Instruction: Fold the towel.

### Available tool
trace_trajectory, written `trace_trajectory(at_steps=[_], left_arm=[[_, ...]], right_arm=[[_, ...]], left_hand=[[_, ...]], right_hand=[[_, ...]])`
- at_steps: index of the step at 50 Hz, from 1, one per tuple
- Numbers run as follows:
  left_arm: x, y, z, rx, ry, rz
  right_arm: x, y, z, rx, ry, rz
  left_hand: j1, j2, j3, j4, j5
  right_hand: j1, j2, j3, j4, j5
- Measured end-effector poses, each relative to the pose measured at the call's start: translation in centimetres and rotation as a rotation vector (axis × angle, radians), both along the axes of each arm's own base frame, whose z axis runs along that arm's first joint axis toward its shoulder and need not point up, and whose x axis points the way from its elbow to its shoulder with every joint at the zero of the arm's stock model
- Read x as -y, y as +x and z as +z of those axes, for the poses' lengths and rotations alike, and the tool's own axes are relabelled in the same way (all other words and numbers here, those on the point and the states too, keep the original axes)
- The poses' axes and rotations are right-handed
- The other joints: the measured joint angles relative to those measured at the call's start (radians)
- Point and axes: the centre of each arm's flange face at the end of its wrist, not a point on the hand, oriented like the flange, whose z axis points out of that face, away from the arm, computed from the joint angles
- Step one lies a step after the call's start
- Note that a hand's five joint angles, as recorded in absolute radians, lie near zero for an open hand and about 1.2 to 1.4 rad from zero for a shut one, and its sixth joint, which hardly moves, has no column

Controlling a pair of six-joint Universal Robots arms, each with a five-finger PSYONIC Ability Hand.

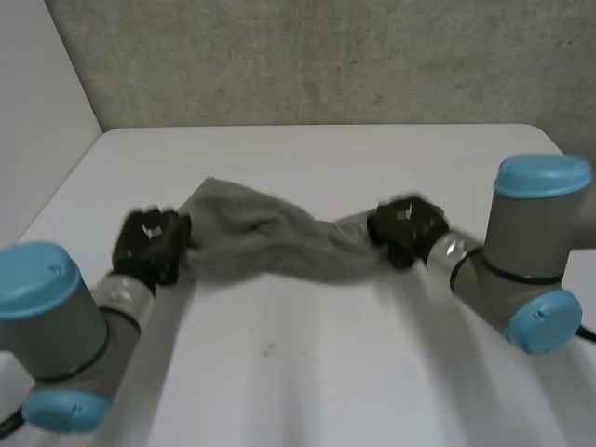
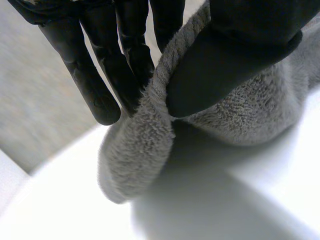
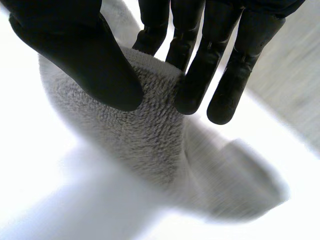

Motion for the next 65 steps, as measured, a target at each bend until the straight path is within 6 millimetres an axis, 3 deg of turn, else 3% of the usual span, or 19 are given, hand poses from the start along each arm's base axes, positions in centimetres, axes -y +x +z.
trace_trajectory(at_steps=[2,7,9,10,12,13,15,16,26,32,37,53,65], left_arm=[[-1.2,0.2,-1.2,0.017,0.051,-0.022],[-2.1,0.3,-1.5,0.025,0.078,-0.035],[-2.6,0.5,-1.0,0.025,0.081,-0.038],[-2.8,0.6,-0.7,0.024,0.076,-0.037],[-3.0,0.8,0.1,0.019,0.063,-0.034],[-3.2,0.9,0.7,0.015,0.053,-0.029],[-3.2,0.9,0.7,0.015,0.053,-0.029],[-3.3,1.3,1.8,0.006,0.029,-0.017],[-3.8,2.8,4.7,-0.025,-0.058,0.024],[-4.7,3.4,6.0,-0.041,-0.105,0.032],[-5.2,3.7,6.2,-0.043,-0.112,0.038],[-4.3,5.4,5.6,-0.040,-0.092,0.111],[-4.3,5.7,5.0,-0.037,-0.075,0.124]], right_arm=[[-0.9,-0.5,-1.5,-0.052,0.086,0.005],[-1.4,-1.0,-1.8,-0.075,0.129,-0.001],[-1.5,-1.8,-0.9,-0.074,0.132,-0.020],[-1.5,-2.0,-0.5,-0.069,0.127,-0.028],[-1.4,-2.5,0.6,-0.058,0.109,-0.044],[-1.4,-2.7,0.9,-0.053,0.101,-0.049],[-1.4,-2.7,0.9,-0.053,0.101,-0.049],[-1.4,-3.6,2.5,-0.033,0.065,-0.072],[-0.8,-4.6,4.9,0.009,-0.027,-0.064],[0.0,-3.8,6.8,0.013,-0.128,0.062],[0.6,-2.9,7.2,-0.019,-0.185,0.147],[1.1,-2.1,4.9,-0.109,-0.183,0.246],[1.4,-0.5,1.4,-0.177,-0.221,0.397]], left_hand=[[0.000,0.000,0.000,0.000,0.000],[0.000,0.000,0.000,0.000,0.000],[0.000,0.000,0.000,0.000,0.000],[0.000,0.000,0.000,0.000,0.000],[0.000,0.000,0.000,0.000,0.000],[0.000,0.000,0.000,0.000,0.000],[0.000,0.000,0.000,0.000,0.000],[0.000,0.000,0.000,0.000,0.000],[0.000,0.000,0.000,0.000,0.000],[0.000,0.000,0.000,0.000,0.000],[0.000,0.000,0.000,0.000,0.000],[0.000,0.000,0.001,0.000,0.000],[0.000,0.000,0.001,0.000,0.000]], right_hand=[[0.000,0.004,0.000,0.000,0.000],[0.000,0.005,0.000,0.000,0.000],[-0.045,-0.020,-0.028,-0.027,-0.022],[-0.266,-0.222,-0.233,-0.232,-0.179],[-0.404,-0.343,-0.344,-0.341,-0.272],[-0.642,-0.541,-0.561,-0.553,-0.487],[-0.642,-0.541,-0.561,-0.553,-0.487],[-0.730,-0.600,-0.630,-0.625,-0.568],[-0.757,-0.608,-0.641,-0.642,-0.589],[-0.836,-0.686,-0.713,-0.714,-0.663],[-0.843,-0.691,-0.719,-0.720,-0.674],[-0.907,-0.691,-0.770,-0.781,-0.732],[-0.909,-0.691,-0.770,-0.780,-0.736]])
